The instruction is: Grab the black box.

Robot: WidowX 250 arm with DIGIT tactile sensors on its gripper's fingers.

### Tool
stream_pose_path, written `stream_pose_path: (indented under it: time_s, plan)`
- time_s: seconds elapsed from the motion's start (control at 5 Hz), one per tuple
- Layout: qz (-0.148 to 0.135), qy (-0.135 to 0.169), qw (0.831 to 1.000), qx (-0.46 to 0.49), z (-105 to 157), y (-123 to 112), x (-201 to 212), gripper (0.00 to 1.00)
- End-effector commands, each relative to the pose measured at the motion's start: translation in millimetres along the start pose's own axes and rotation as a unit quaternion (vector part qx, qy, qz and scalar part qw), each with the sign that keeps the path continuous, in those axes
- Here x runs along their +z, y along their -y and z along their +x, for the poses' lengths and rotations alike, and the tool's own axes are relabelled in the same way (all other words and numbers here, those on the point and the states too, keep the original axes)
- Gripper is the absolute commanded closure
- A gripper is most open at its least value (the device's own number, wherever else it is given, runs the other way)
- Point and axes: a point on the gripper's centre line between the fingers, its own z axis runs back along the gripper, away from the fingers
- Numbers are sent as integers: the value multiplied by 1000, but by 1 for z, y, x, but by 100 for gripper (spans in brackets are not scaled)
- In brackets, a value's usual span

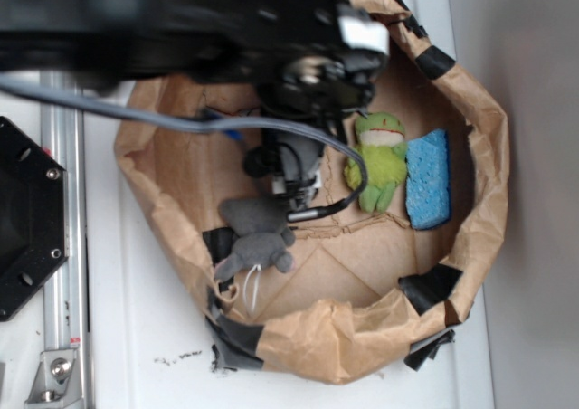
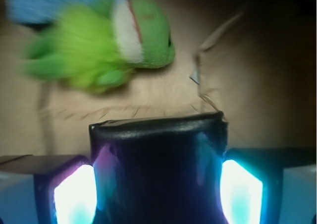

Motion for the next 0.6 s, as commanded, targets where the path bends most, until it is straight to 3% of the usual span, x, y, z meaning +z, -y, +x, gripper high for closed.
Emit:
stream_pose_path:
  time_s: [0.0,0.4]
  plan:
    - [-2,59,998,-14,-4,-3,61,100]
    - [9,56,995,-76,10,7,50,100]
